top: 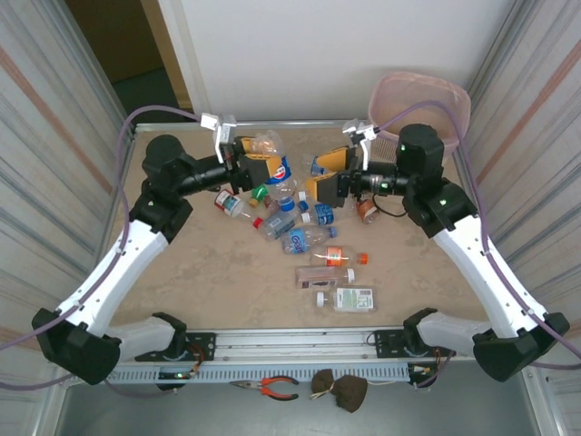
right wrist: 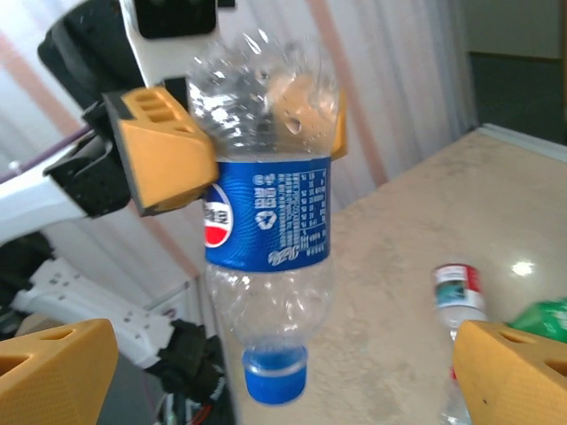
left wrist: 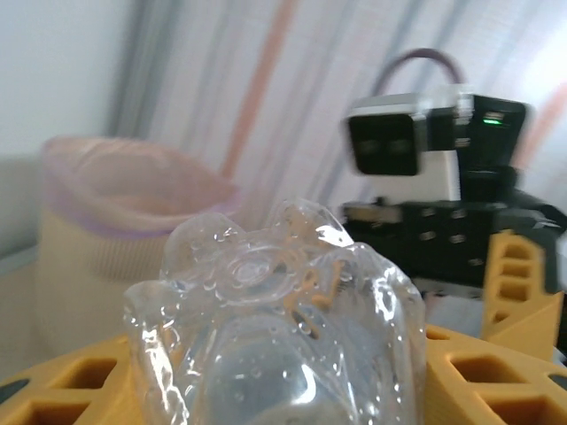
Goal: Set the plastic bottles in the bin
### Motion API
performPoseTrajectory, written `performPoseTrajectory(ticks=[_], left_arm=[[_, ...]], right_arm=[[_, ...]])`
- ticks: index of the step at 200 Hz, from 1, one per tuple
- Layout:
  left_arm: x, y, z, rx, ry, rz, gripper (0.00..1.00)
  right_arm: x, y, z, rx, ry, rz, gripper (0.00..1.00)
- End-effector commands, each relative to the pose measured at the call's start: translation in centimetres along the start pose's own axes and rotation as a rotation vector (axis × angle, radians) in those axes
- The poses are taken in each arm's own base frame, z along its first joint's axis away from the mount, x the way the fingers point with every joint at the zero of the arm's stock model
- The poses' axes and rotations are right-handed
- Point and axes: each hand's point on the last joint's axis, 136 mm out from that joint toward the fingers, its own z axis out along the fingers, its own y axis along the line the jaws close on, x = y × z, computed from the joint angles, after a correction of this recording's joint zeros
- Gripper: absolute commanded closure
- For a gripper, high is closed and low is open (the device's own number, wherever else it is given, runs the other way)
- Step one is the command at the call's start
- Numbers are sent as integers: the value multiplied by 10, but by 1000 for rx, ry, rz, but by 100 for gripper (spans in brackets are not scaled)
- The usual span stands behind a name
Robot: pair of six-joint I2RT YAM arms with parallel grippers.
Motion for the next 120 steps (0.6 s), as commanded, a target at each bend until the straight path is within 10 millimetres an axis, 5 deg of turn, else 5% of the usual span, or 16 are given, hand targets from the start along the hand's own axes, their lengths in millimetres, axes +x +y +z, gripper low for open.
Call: performPoseTrajectory(ticks=[1, 41, 120], left_arm=[[-19, -51, 0, 166, -14, 187, 51], [-26, -92, 6, 264, -2, 277, 51], [-31, -108, 8, 297, -13, 303, 51]], right_arm=[[-15, 26, 2, -72, -33, -82, 3], [-12, 62, 6, -215, -18, -130, 1], [1, 89, 7, -288, 16, -181, 16]])
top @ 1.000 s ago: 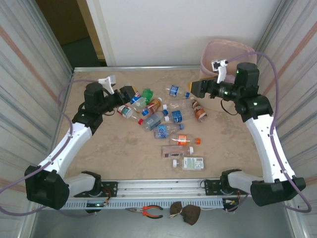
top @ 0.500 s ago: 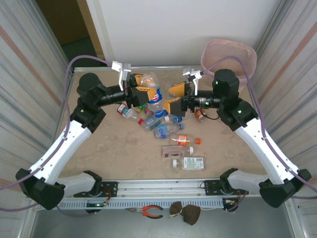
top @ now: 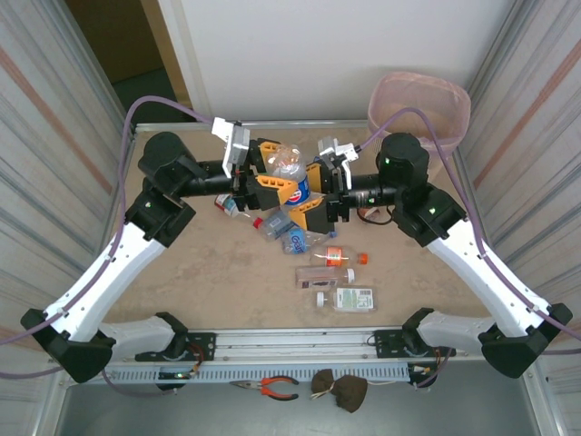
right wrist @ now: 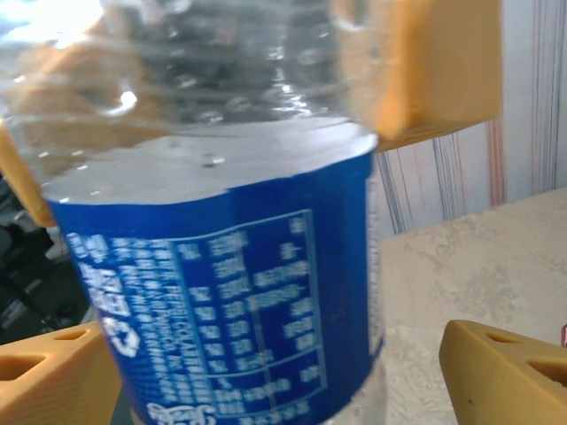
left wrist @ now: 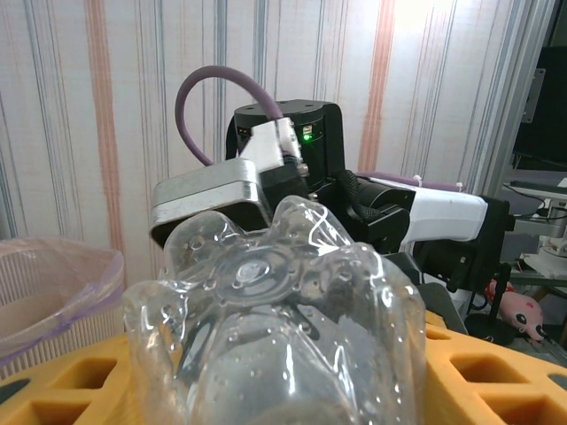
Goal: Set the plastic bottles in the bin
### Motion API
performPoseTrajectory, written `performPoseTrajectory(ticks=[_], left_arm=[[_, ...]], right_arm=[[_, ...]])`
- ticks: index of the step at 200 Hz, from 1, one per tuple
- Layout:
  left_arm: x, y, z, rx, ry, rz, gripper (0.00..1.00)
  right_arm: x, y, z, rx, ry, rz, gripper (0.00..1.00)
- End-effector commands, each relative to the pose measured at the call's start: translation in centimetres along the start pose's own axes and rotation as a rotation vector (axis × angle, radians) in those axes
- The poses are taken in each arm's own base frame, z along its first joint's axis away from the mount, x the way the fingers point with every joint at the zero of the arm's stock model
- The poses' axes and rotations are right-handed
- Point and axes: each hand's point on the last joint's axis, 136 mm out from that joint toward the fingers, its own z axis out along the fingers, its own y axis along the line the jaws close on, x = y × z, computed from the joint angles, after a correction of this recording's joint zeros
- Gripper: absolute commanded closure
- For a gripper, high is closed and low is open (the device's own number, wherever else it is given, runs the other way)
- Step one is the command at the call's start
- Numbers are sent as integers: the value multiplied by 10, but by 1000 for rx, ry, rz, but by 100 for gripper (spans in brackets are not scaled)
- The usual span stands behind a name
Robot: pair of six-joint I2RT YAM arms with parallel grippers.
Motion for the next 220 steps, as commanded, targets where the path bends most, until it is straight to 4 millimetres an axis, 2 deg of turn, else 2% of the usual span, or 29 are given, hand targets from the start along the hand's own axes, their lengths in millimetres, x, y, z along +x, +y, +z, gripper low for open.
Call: performPoseTrajectory(ticks=[1, 36, 144, 157, 178, 192, 220], left_arm=[[-16, -15, -2, 36, -22, 63, 50], [-14, -15, -3, 27, -21, 61, 49], [-12, -11, -9, -39, -25, 87, 38], [-12, -10, -10, -49, -25, 88, 34], [-11, -10, -12, -71, -24, 91, 22], [-12, -9, -16, -101, -22, 100, 17], [-11, 1, -31, -233, -21, 122, 9]], right_arm=[[-13, 20, -6, -36, -22, -67, 17], [-16, 21, -7, -18, -30, -70, 28], [-21, 23, -8, -13, -34, -73, 47], [-21, 22, -8, -13, -33, -72, 48], [-22, 20, -8, -1, -33, -64, 49], [-23, 18, -9, 13, -32, -59, 50], [-29, -1, -19, 108, -51, -28, 51]])
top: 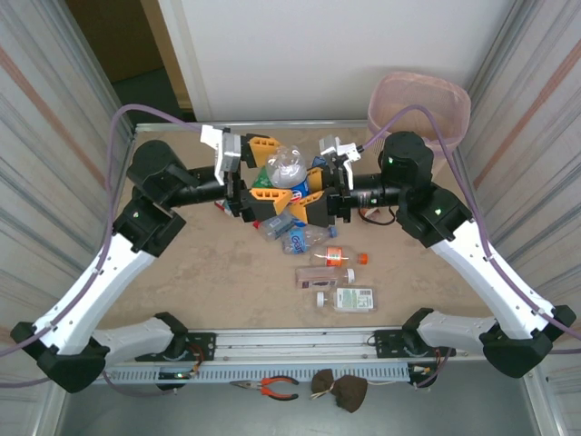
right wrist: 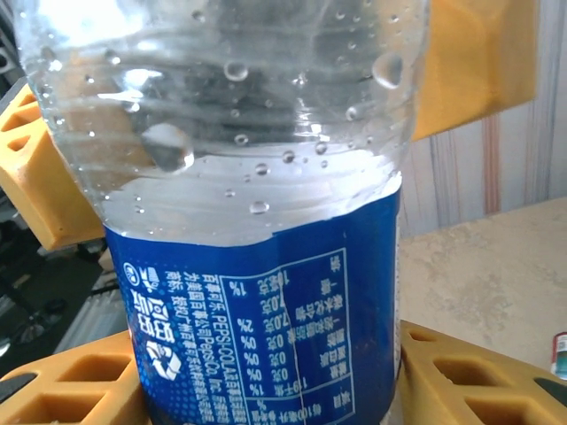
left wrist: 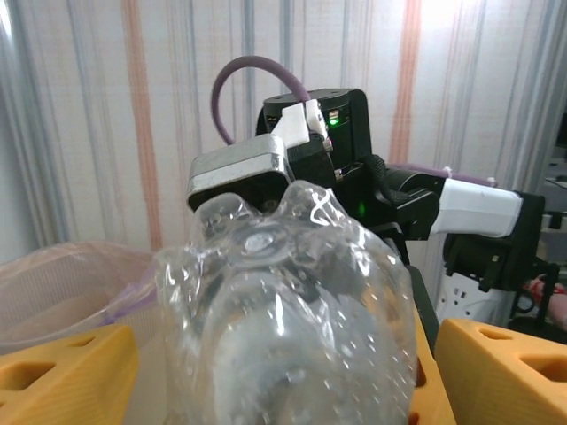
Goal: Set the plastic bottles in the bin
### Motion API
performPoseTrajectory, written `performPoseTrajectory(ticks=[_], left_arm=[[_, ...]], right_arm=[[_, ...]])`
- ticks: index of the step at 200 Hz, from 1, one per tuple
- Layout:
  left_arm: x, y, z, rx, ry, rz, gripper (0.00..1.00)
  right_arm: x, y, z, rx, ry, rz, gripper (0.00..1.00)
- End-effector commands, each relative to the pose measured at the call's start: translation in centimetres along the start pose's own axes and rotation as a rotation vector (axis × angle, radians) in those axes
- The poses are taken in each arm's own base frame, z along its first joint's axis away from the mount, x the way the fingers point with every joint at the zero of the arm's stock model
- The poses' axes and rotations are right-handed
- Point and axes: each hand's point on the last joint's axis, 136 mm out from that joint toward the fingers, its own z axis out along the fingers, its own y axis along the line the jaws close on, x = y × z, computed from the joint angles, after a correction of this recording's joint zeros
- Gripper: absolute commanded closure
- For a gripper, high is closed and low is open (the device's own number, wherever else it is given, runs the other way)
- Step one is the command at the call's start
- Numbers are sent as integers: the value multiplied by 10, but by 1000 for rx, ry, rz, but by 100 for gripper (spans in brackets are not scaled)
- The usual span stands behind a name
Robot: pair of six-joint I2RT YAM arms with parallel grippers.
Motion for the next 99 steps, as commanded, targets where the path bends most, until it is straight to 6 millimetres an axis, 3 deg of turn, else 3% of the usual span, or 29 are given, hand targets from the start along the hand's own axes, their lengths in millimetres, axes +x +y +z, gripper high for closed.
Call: performPoseTrajectory(ticks=[1, 44, 99], left_arm=[[-4, 8, -16, -123, -9, 50, 9], [4, 22, -34, -238, -14, 30, 7], [19, 35, -34, -289, 13, -15, 8]], right_arm=[[-18, -10, -14, 84, -42, 3, 52], [-34, -57, -54, 286, -94, 79, 54], [-54, -147, -142, 649, -186, 257, 54]])
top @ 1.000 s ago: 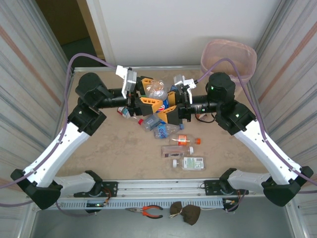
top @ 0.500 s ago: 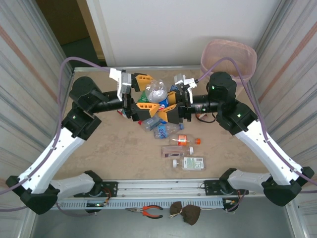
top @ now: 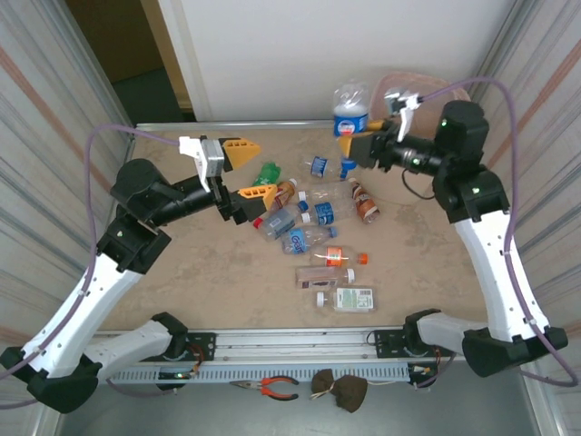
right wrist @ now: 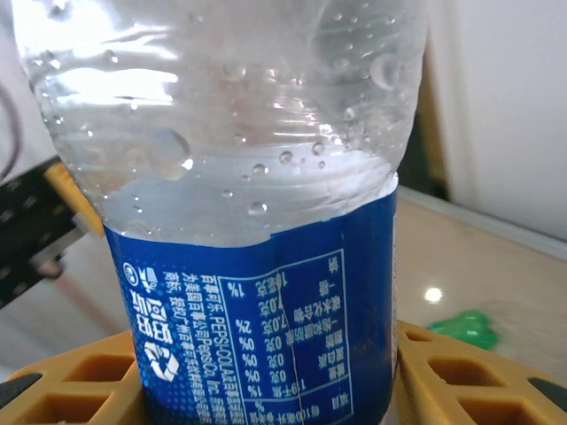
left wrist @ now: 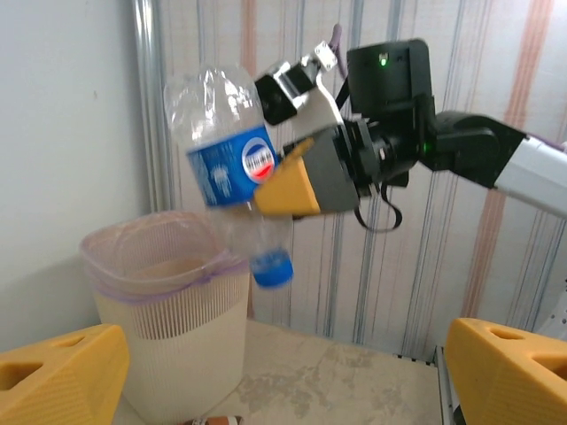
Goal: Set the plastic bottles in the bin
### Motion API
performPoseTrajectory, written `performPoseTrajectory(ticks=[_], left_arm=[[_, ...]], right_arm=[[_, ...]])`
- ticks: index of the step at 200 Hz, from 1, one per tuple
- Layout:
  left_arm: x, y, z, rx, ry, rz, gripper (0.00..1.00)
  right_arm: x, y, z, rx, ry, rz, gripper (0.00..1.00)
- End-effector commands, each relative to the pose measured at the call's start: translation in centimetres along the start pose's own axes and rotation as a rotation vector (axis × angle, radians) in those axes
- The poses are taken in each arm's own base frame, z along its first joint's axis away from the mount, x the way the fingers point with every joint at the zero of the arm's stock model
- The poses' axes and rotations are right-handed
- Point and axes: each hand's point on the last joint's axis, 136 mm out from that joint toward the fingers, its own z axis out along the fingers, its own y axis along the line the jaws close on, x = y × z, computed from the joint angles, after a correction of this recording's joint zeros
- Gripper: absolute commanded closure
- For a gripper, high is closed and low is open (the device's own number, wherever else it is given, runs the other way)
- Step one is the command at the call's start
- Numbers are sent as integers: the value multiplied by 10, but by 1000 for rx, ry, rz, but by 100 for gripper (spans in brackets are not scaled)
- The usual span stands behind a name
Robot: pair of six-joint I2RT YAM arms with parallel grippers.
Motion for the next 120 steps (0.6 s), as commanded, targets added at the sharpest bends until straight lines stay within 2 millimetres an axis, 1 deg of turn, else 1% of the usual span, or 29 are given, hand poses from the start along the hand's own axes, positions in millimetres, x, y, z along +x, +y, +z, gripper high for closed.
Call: performPoseTrajectory(ticks=[1, 40, 53, 58, 62, 64, 69, 84, 96, 120], left_arm=[[4, 10, 0, -47, 3, -10, 8], [10, 13, 6, -44, 21, -33, 9], [11, 15, 6, -47, 23, -40, 9], [13, 15, 7, -47, 27, -44, 9], [14, 15, 7, -47, 29, -48, 9], [14, 15, 7, -46, 29, -49, 9], [15, 16, 7, -48, 30, -49, 9], [17, 17, 7, -54, 33, -57, 9], [18, 18, 8, -57, 35, -62, 10], [22, 19, 9, -58, 41, -75, 11]], right_arm=[[-12, -45, -11, 144, -9, 124, 54], [-36, -146, -42, 394, -93, 329, 54], [-35, -180, -50, 490, -98, 389, 55], [-36, -190, -53, 514, -98, 402, 55], [-32, -200, -54, 538, -89, 422, 55], [-38, -201, -55, 544, -98, 415, 55], [-39, -209, -58, 565, -97, 426, 55], [-32, -239, -61, 634, -67, 486, 56], [-22, -263, -65, 718, -22, 526, 56], [-1, -298, -75, 879, 97, 554, 56]])
